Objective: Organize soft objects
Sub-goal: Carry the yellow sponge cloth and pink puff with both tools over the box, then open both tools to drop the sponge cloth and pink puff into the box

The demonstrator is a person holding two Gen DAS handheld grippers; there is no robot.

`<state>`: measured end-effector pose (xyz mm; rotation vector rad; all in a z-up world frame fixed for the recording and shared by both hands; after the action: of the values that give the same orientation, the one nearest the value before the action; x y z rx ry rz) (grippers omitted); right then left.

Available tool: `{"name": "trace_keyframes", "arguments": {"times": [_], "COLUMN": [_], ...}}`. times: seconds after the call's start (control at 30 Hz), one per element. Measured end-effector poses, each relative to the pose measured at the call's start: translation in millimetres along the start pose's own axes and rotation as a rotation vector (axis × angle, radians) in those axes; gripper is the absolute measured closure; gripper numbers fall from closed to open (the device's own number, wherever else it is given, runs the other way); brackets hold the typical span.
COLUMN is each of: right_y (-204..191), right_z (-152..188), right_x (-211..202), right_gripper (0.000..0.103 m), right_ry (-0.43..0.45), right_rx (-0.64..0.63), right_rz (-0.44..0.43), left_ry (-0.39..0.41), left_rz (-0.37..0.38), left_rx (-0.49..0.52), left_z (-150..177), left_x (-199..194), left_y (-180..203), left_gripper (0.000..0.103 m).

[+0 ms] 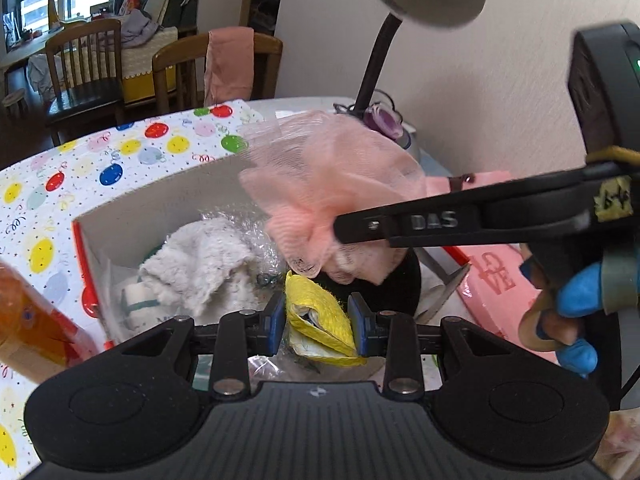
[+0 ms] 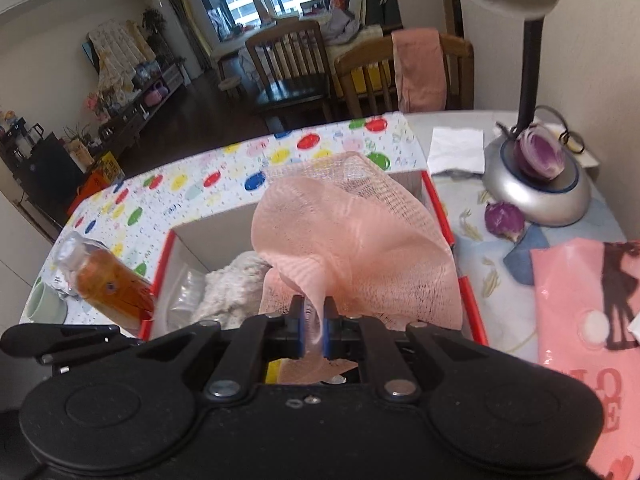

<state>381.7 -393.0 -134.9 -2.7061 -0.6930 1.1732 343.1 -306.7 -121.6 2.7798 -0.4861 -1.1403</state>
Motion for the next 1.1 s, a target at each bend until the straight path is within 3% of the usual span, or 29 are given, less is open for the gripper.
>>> {"name": "trace_keyframes", "arguments": {"times": [0.37,0.77,0.9,0.93,1.0,1.03,1.1], "right_y": [11,11,10,9,8,7,6], "right_z": [5,20,23,22,23,22,23], "right_x": [34,40,35,33,28,26,21], "right_gripper": [0.094,0.079,0.069,0.068,0.063,0.062,0.061], "right_ry": [-0.074,-0.115,-0.115,-0.112,-0.108,-0.105,-0.099], "right_rx": [0.027,0.053,0.058,0.059,0.056,0.052,0.050], "right_rz": [-0.026,-0.033,-0.047,-0.052,-0.051,-0.053,-0.053], "left_ry": [-0.081,-0.192,-0.199,-0.196,-0.186,-0.178,-0.148], "left_rz": [-0.026,-0.058,-0.055,-0.054,-0.052,-0.042,-0.029], "left_rx": [-0.026,-0.073,-0.074,-0.069,-0.063,-0.067,-0.078], "left_z": [8,24,26,25,24,23,21], "left_x": [46,71,71,71,69,68,62], "left_y": [-3,-21,-22,-22,-21,-21,-22], "left_gripper": [0.070,0.070,0.070,0.068,0.043,0.036,0.030]}}
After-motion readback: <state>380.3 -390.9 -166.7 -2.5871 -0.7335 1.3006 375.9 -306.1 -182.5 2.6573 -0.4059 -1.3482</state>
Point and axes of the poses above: each gripper's, at about its wrist camera, not at the fingertips, and x roughly the way its jaws point, y to its right, z to its underside, the point moved 6 cm from there along x, roughly the way its jaws point, and after that the axes turned 7 degrees about y, right-handed, at the moved point
